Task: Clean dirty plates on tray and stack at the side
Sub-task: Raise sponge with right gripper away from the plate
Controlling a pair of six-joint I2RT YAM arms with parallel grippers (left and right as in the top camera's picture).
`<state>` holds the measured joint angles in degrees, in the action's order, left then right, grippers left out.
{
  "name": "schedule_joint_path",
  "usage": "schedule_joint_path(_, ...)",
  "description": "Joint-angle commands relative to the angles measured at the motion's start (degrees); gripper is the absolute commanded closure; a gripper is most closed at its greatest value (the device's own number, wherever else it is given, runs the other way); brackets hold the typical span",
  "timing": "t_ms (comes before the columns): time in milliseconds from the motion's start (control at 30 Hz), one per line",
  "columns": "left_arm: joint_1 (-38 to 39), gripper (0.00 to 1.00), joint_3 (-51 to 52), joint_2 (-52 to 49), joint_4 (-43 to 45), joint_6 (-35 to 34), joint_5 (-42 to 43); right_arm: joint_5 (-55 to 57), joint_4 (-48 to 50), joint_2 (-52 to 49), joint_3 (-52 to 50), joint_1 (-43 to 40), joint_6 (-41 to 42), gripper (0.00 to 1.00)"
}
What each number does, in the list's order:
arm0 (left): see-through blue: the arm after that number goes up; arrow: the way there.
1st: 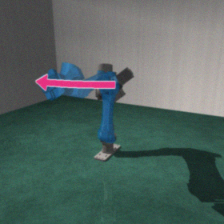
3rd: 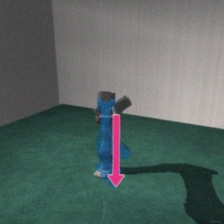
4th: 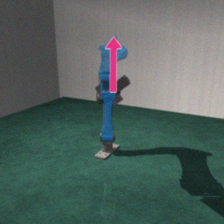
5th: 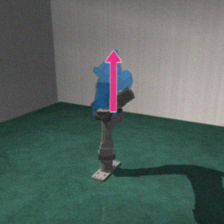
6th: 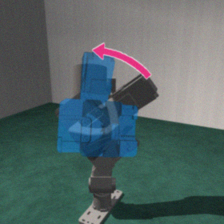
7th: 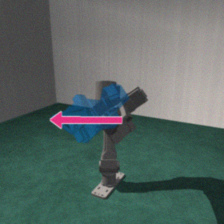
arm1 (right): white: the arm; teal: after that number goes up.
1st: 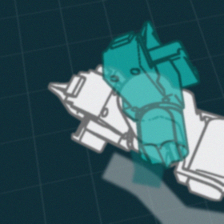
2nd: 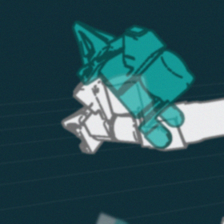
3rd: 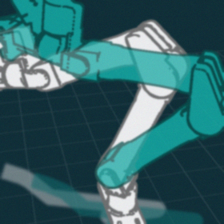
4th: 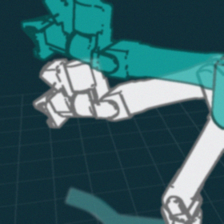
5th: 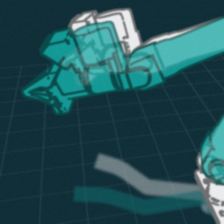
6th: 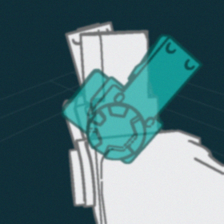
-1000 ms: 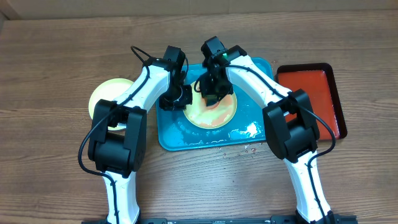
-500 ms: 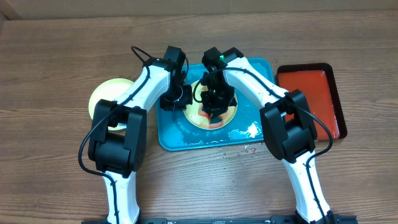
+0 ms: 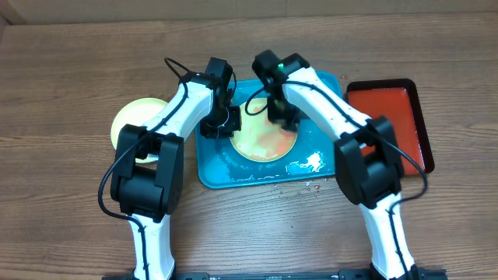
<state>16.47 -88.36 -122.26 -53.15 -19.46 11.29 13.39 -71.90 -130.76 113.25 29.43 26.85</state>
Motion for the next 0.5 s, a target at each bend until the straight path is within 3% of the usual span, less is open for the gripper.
schedule_joint_path(0,-0.4,0.96,1.3,-1.2,-0.7,0.9,-3.4,3.8,1.4,11.9,2.3,-0.6,1.4,0.96)
schedule_joint_path(233,-0.4,0.96,-0.6,1.8,-2.6,5.4,-5.8,3.7,-1.7,25.2,2.3,-4.2,1.2,0.96)
schedule_joint_path(467,-0.3,0.96,-0.9,15.3,-2.1,7.3,-11.7,0.4,-8.1,31.7,2.3,-11.5,0.8,0.96)
